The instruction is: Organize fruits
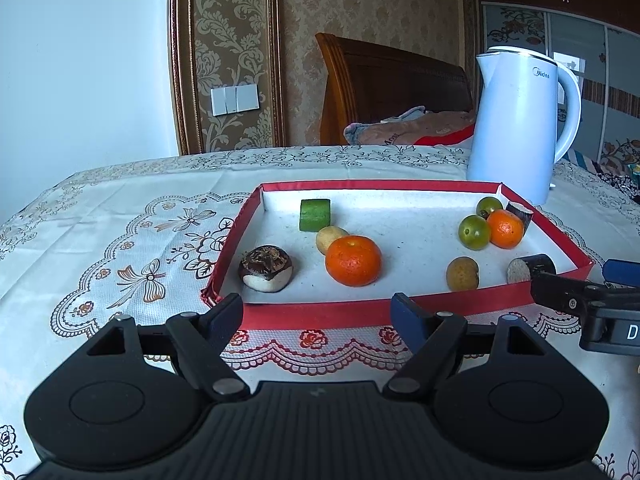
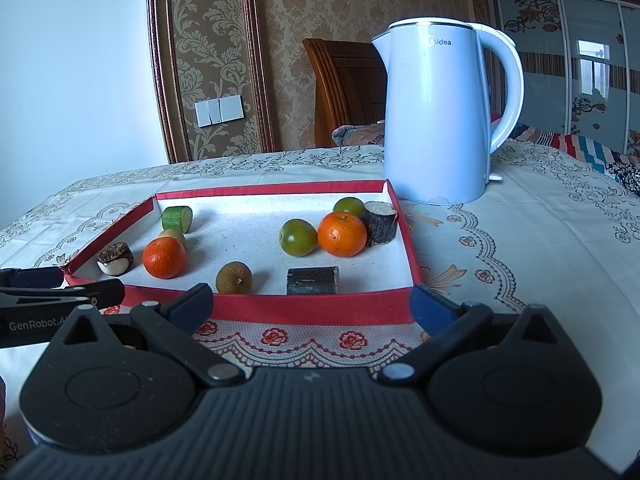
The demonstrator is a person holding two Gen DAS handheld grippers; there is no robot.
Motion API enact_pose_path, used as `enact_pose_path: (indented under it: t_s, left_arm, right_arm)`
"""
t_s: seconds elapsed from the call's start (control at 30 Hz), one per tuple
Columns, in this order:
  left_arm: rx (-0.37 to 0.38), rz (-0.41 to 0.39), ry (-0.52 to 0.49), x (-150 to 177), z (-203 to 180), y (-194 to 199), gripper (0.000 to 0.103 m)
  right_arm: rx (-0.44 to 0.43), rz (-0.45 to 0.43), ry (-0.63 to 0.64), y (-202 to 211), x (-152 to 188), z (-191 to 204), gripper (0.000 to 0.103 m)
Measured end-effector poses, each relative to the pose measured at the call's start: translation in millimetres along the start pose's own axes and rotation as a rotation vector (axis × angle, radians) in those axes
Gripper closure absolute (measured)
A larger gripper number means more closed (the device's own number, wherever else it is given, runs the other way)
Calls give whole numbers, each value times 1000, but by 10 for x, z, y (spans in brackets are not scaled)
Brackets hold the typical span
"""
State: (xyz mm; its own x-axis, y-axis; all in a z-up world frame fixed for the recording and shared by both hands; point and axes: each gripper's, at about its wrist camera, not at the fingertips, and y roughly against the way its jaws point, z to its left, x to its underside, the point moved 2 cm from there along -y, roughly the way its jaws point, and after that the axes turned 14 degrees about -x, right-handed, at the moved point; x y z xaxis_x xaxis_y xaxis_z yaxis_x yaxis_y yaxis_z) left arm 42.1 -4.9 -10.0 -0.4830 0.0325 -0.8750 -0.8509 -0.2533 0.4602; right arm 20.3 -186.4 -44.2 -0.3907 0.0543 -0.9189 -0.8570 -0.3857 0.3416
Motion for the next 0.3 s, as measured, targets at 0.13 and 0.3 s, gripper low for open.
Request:
enact_pose_path:
  t_s: [0.13, 0.3]
  left_arm:
    - [0, -7, 2, -3, 2, 8, 22]
    - [-12, -49, 25, -20, 50, 57, 22]
  right_arm:
    - [-1, -1, 0, 0, 3, 0, 0]
    - [0, -2, 0, 0, 2, -1, 0]
